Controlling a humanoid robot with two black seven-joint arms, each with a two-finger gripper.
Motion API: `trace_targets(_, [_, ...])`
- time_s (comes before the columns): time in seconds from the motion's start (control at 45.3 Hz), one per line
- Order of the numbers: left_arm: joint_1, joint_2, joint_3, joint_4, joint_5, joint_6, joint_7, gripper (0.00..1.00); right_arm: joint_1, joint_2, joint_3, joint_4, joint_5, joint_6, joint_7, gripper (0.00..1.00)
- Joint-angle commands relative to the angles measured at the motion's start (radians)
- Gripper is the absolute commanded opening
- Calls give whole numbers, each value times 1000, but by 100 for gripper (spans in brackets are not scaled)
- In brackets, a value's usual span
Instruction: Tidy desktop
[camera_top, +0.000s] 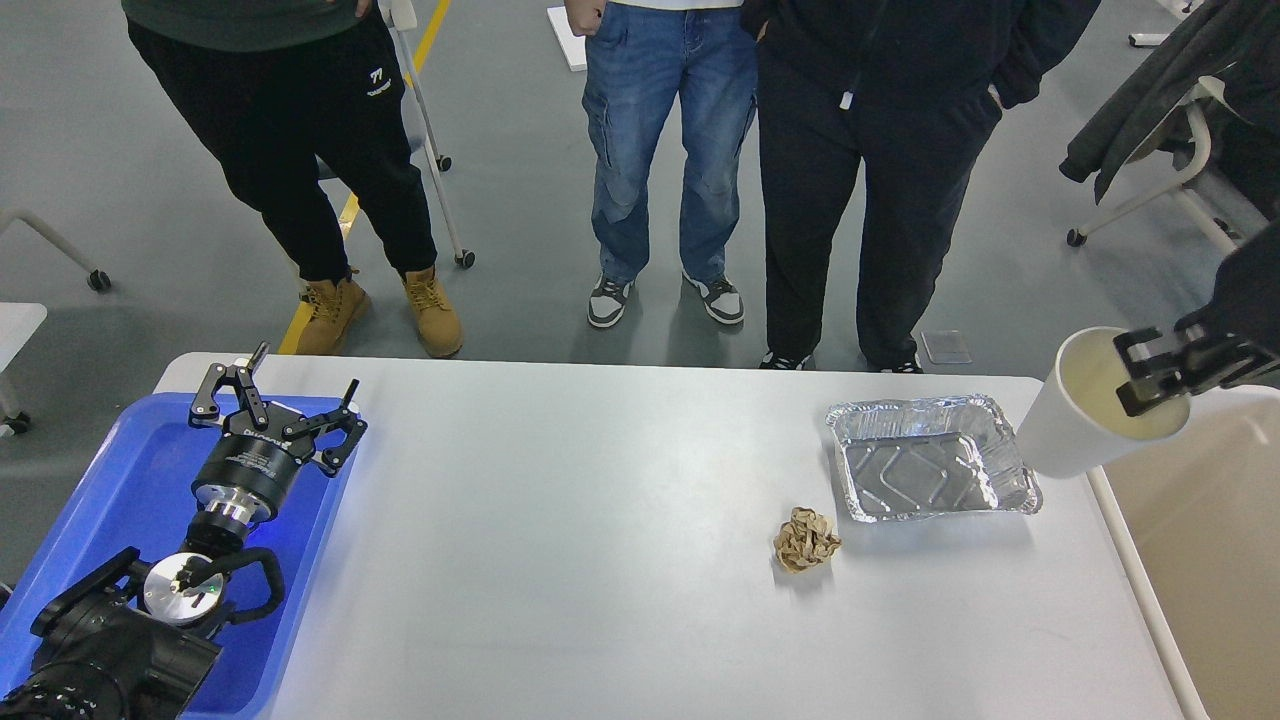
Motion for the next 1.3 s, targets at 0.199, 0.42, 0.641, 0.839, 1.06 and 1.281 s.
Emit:
trace_targets(0.199, [0, 0, 0, 0, 0, 0, 0, 100, -215, -321, 76, -574, 13, -145, -2, 0])
trace_targets(0.42, [0, 0, 0, 0, 0, 0, 0, 100, -764, -480, 556, -949, 151, -354, -2, 0])
trace_targets(0.641, [0, 0, 0, 0, 0, 0, 0, 100, -1275, -360, 1030, -1345, 214, -409, -14, 0])
trace_targets(0.839, [0, 0, 0, 0, 0, 0, 0, 100, -1531, -259, 1236, -1500, 255, -414, -120, 0])
trace_targets(1.06, [0, 0, 0, 0, 0, 0, 0, 100, -1712, -170, 1294, -1504, 454, -522, -249, 0])
trace_targets(1.281, [0, 0, 0, 0, 0, 0, 0, 100, -1859, -33, 1403, -1579, 677, -661, -364, 0])
